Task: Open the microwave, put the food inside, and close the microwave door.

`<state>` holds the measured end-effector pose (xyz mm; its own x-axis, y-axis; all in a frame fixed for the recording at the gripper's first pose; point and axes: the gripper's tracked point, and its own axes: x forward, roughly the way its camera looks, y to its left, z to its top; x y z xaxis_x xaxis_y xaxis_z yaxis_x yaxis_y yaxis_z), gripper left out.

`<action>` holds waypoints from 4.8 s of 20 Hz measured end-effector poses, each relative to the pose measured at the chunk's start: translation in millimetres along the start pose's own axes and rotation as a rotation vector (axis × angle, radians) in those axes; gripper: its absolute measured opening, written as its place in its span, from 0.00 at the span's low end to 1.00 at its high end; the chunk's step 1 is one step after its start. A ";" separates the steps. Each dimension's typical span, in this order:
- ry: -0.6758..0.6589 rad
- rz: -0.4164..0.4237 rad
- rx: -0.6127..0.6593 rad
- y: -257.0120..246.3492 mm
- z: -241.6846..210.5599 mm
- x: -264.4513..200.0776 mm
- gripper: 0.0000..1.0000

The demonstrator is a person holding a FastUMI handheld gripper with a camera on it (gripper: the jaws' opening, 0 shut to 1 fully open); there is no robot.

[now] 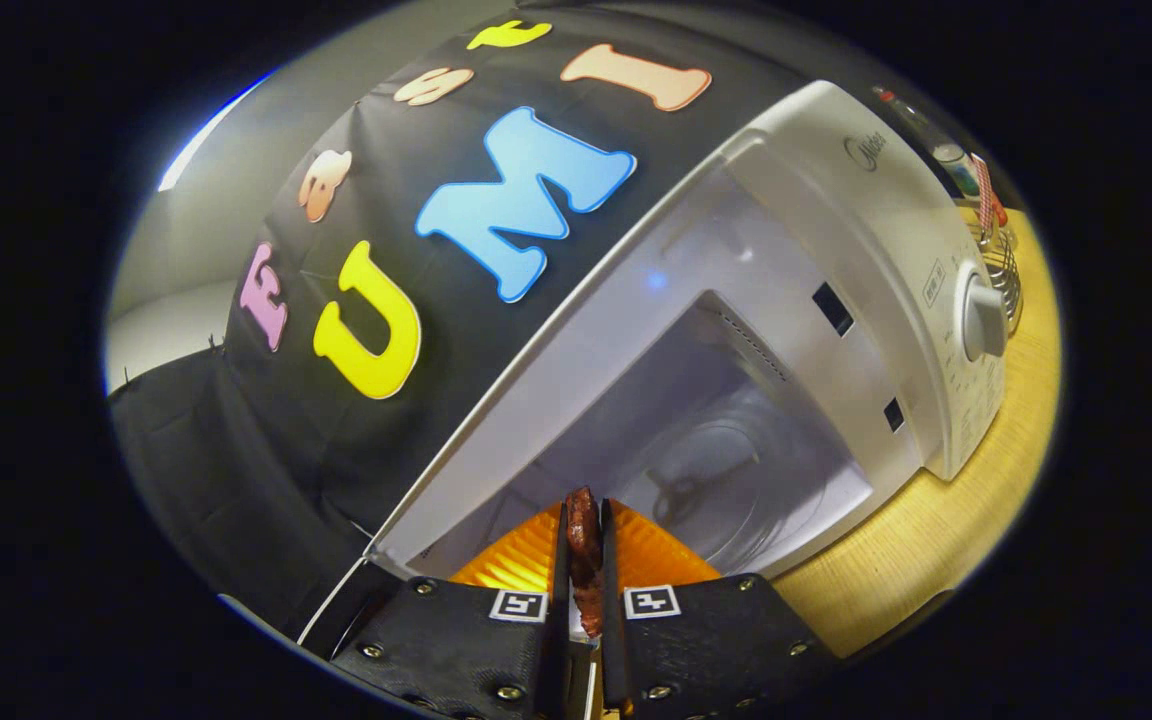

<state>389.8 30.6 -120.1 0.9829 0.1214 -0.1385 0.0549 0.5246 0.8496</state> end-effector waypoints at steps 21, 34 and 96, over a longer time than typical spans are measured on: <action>-0.090 -0.100 0.079 -13.7 -30.4 67.3 0.13; -0.120 -0.203 -0.132 -28.2 -22.9 53.3 0.67; 0.188 0.646 -0.820 246.6 -271.9 -337.3 0.66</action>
<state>24.0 348.1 -2.2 0.7361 0.6720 0.0804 -0.6727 0.7134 0.1965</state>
